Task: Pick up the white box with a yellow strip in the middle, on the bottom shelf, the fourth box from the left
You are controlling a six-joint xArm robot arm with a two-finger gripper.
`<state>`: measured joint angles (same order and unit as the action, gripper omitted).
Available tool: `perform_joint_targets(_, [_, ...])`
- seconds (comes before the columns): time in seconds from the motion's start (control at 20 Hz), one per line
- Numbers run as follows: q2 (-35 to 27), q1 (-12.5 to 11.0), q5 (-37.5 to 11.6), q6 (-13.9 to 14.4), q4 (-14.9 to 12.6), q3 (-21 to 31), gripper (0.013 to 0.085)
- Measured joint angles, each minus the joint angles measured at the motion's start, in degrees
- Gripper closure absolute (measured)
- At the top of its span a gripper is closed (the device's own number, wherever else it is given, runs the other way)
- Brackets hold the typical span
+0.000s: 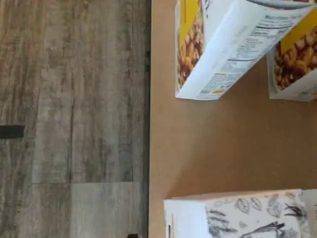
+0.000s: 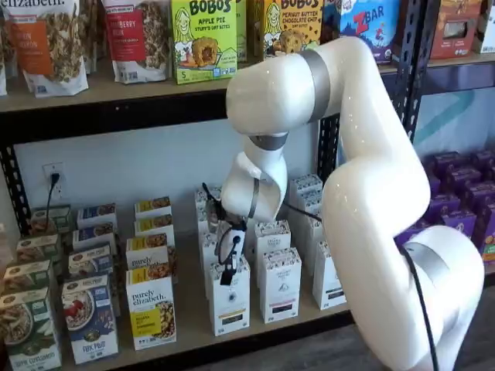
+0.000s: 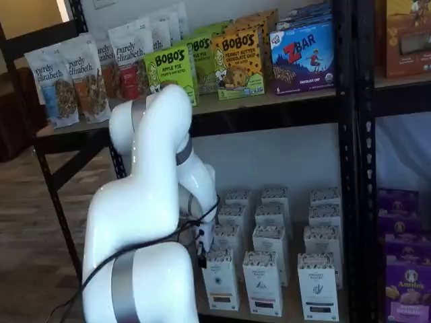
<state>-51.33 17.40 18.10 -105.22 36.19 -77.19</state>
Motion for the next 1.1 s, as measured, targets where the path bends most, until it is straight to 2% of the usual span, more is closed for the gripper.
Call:
perform_joint_targets(0.15, [-1.34, -0.78, 0.54, 0.78, -1.49, -1.97, 0.0130])
perform_joint_targets(0.45, [-4.75, -2.35, 2.74, 6.36, -9.00, -6.79, 0.0130])
perform_joint_targets(0.6, [-6.30, -2.61, 3.73, 8.42, -11.50, -8.75, 0.0130])
perform_joint_targets(0.85, [-8.23, -2.70, 3.76, 9.55, -12.86, -10.75, 0.0130])
perform_joint_targets(1.1, [-9.78, -3.30, 4.91, 12.06, -16.27, -12.58, 0.0130])
